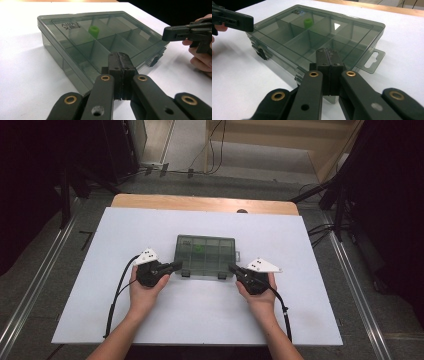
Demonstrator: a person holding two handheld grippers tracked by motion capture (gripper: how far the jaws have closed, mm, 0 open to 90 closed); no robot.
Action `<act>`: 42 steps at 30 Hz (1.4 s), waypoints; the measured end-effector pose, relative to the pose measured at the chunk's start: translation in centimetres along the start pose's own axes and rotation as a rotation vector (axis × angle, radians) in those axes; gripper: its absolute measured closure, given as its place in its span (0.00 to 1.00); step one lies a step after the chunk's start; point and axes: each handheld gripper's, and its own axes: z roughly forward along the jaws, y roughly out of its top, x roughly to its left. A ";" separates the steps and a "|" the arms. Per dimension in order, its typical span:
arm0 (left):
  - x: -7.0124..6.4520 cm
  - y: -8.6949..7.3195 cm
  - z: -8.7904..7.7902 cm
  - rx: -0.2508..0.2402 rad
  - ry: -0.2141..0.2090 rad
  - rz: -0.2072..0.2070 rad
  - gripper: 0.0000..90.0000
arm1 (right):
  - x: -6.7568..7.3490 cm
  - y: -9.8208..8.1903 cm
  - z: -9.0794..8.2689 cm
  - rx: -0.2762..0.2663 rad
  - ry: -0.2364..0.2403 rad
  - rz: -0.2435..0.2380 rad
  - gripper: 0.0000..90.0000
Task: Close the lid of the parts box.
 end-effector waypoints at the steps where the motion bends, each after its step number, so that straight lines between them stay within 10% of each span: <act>1: 0.0 0.0 0.0 -0.002 -0.005 0.002 0.97 | 0.0 0.0 0.0 -0.003 -0.004 -0.002 0.97; 6: -0.5 0.0 -0.5 -0.041 0.049 0.019 0.69 | 0.3 -0.1 -0.4 -0.034 0.041 -0.018 0.73; 16: -0.9 -0.1 -1.4 -0.082 -0.035 0.053 0.00 | 0.5 0.3 -1.5 -0.065 0.069 -0.005 0.00; 42: -0.9 -1.2 -6.1 -0.080 0.005 0.113 0.00 | -0.7 -1.2 -5.9 -0.092 0.001 -0.007 0.00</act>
